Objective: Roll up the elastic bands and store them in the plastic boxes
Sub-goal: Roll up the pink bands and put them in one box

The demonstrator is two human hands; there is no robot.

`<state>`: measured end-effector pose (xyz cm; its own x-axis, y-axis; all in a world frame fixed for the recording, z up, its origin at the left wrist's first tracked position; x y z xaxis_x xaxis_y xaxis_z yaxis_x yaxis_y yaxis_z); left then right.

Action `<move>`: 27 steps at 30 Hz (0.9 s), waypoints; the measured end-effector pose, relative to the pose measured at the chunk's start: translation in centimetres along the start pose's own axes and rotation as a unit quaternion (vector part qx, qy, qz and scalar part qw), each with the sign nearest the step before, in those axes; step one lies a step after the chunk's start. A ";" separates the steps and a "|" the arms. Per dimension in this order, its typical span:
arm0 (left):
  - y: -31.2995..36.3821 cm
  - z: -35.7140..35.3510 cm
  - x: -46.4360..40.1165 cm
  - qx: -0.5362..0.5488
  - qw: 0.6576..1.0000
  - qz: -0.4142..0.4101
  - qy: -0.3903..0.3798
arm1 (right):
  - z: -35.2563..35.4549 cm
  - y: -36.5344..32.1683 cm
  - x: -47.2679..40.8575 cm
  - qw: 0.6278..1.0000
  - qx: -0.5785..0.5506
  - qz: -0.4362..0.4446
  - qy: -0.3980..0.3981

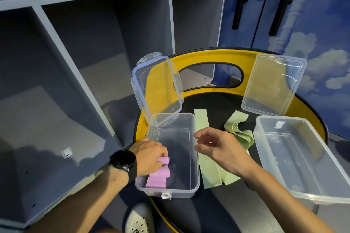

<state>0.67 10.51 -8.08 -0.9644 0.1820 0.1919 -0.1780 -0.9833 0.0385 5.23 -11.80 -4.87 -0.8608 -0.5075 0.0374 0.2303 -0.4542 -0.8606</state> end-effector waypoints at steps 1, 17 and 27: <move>0.2 -0.2 -0.1 -0.012 1.000 0.000 -0.003 | 0.0 0.0 -0.1 1.000 -0.001 0.000 0.000; 0.6 -0.8 -0.4 -0.013 0.999 0.009 -0.037 | -0.6 0.1 -0.5 1.000 -0.003 0.009 -0.004; 0.8 0.1 0.0 0.005 0.999 0.011 -0.030 | -0.4 0.5 -0.3 1.000 0.001 -0.006 -0.016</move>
<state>0.60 9.75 -7.92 -0.9547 0.1603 0.2506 -0.1545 -0.9871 0.0427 5.45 -11.54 -5.49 -0.8487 -0.5251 0.0631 0.2214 -0.4611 -0.8593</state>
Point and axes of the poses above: each hand's wrist, its own x-axis away from the middle knuckle, its own z-axis out of the back of the hand, y = z × x, the point moved 2 cm from there along -x, towards the middle knuckle
